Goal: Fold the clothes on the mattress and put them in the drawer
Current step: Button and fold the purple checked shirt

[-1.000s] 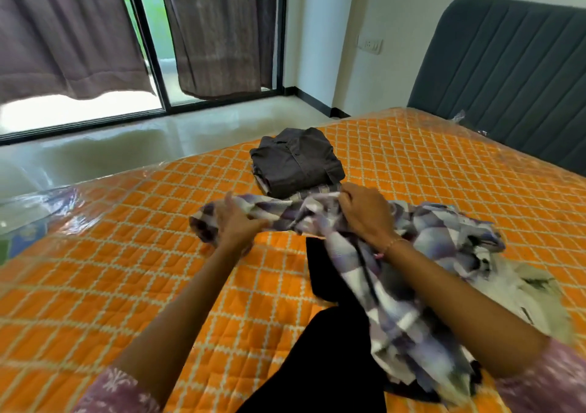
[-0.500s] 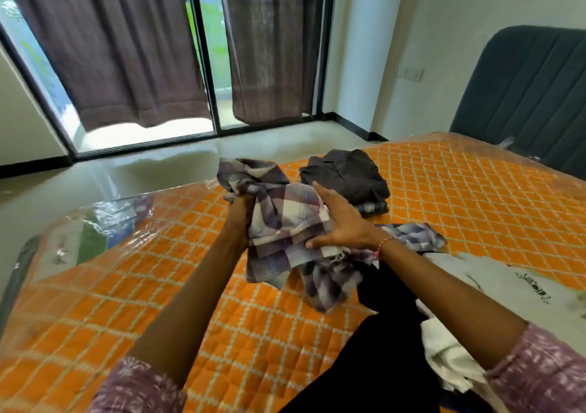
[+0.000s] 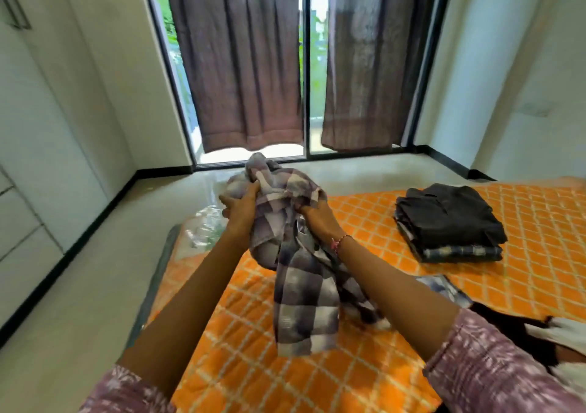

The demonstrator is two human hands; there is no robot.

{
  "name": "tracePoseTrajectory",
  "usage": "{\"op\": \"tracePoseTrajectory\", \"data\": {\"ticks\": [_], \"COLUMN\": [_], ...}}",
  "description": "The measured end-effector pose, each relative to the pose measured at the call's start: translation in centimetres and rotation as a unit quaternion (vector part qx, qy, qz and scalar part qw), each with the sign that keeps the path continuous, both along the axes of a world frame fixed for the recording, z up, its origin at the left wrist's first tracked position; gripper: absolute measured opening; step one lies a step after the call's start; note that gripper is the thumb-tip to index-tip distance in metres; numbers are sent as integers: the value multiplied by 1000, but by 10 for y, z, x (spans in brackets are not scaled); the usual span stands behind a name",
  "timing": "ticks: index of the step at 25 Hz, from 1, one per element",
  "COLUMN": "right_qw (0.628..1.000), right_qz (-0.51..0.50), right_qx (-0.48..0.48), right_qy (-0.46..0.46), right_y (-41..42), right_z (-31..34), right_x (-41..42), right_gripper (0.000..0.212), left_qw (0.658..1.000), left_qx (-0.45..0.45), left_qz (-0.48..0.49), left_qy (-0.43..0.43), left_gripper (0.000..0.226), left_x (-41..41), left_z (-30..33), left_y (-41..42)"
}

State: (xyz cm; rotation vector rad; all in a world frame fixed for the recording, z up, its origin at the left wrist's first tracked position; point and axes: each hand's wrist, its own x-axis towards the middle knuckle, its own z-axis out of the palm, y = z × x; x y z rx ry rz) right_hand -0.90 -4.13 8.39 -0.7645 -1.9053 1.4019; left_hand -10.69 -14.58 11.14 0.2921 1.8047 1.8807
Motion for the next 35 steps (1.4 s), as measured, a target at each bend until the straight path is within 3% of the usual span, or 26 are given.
{"op": "tracePoseTrajectory", "data": {"ticks": [3, 5, 8, 10, 12, 13, 14, 16, 17, 19, 20, 22, 24, 25, 26, 27, 28, 30, 32, 33, 35], "right_qw": [986, 977, 948, 946, 977, 988, 984, 977, 980, 980, 970, 910, 819, 801, 804, 819, 841, 880, 891, 897, 917], "right_qz": [-2, 18, 83, 94, 94, 73, 24, -20, -6, 57, 94, 144, 96, 44, -10, -54, -84, -131, -180, -193, -171], "right_qx": [-139, -188, -276, -294, -188, -84, 20, 105, 119, 154, 192, 332, 489, 523, 527, 509, 477, 414, 387, 380, 358], "right_qy": [93, 103, 136, 99, -16, -108, -176, -186, -159, -110, -117, -202, -283, -288, -277, -260, -239, -194, -155, -112, -27], "right_y": [-35, -59, -84, -84, -69, -61, -51, -36, -29, -16, -14, 0, 13, 21, 26, 30, 33, 33, 29, 28, 27], "right_z": [24, 39, 58, 62, 63, 65, 68, 77, 81, 90, 97, 109, 118, 123, 127, 130, 133, 140, 149, 155, 171], "right_x": [-56, -88, -113, -119, -118, -112, -105, -91, -86, -73, -64, -46, -32, -25, -19, -16, -15, -14, -14, -14, -15], "right_gripper": [33, 23, 23, 16, 11, 13, 17, 18, 26, 29, 24, 37, 26, 21, 25, 30, 33, 34, 30, 27, 22], "left_qw": [985, 961, 932, 868, 788, 790, 823, 918, 949, 965, 952, 872, 722, 644, 592, 586, 625, 783, 917, 954, 976], "left_qx": [-73, -122, -197, -326, -391, -365, -318, -196, -134, -66, -67, -129, -261, -342, -405, -439, -450, -409, -260, -167, 9], "left_qz": [58, 29, -43, -42, 30, 69, 89, 70, 55, 64, 76, 35, -74, -101, -92, -51, -6, 38, 26, 38, 100], "left_qy": [148, 247, 301, 371, 475, 488, 462, 337, 278, 247, 290, 471, 636, 677, 691, 679, 637, 467, 300, 245, 193], "left_gripper": [106, 110, 112, 93, 51, 34, 26, 33, 37, 31, 23, 16, 34, 38, 36, 30, 22, 13, 14, 17, 24], "left_x": [-24, -42, -62, -71, -77, -79, -82, -91, -93, -95, -97, -97, -103, -103, -103, -102, -100, -96, -95, -92, -86], "left_z": [4, 10, 24, 34, 41, 43, 43, 41, 40, 39, 41, 47, 59, 67, 71, 74, 77, 85, 97, 105, 118], "left_y": [-40, -65, -95, -107, -111, -111, -108, -98, -94, -86, -84, -85, -88, -88, -86, -83, -79, -70, -58, -53, -48]}}
